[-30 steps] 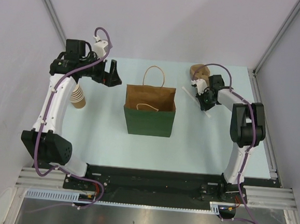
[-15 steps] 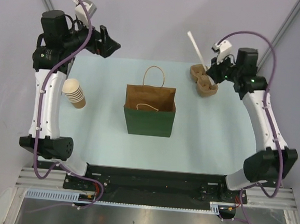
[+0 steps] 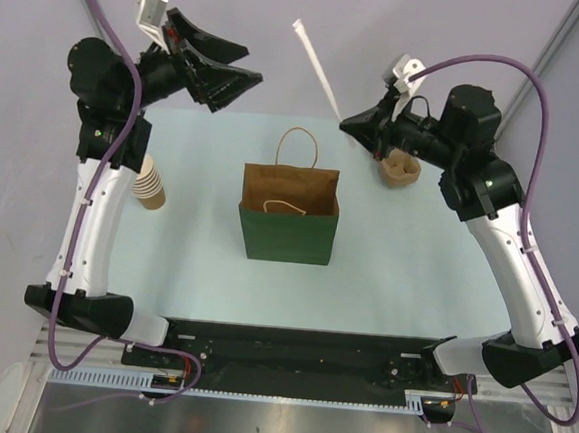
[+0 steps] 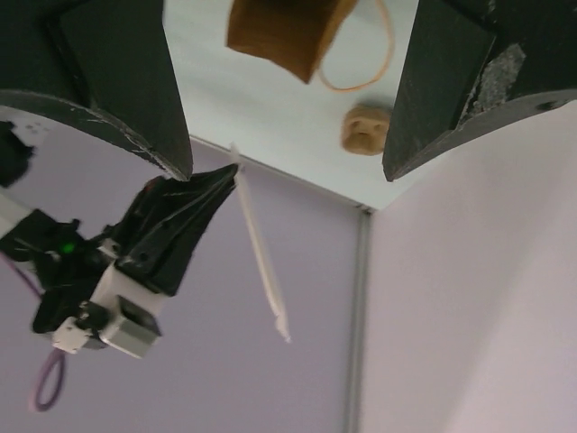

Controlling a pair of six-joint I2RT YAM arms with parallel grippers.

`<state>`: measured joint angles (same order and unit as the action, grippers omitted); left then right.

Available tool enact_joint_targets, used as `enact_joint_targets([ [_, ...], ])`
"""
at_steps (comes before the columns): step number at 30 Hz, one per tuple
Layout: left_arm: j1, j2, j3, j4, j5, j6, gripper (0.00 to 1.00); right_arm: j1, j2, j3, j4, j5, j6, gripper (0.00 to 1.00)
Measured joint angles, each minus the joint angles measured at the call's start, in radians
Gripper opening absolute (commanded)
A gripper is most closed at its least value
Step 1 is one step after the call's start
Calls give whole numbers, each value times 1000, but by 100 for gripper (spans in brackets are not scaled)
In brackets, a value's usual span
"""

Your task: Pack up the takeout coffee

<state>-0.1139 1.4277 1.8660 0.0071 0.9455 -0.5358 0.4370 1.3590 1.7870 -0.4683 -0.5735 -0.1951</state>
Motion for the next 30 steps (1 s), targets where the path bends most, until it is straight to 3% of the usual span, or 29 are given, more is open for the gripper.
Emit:
enact_joint_targets([
  [6,-117,-56,-117,119,-10,-97,74,157,0,-10,42,29,32,0],
  [16,-208,-103,-207,165,-91,-146,65,272,1,-23,125,82,101,0],
  [22,-225,-112,-246,194,-112,-179,31,292,11,-23,176,98,143,0],
  [25,-228,-121,-279,207,-114,-197,11,301,16,-26,183,105,155,0],
  [26,-228,-124,-287,212,-114,-202,1,302,18,-29,184,109,158,0],
  [27,-229,-129,-298,215,-114,-205,0,302,20,-33,185,113,160,1],
  [29,-229,-137,-312,216,-115,-205,0,302,24,-40,188,116,162,18],
  [30,-229,-139,-317,214,-115,-205,0,303,25,-41,187,120,165,41],
])
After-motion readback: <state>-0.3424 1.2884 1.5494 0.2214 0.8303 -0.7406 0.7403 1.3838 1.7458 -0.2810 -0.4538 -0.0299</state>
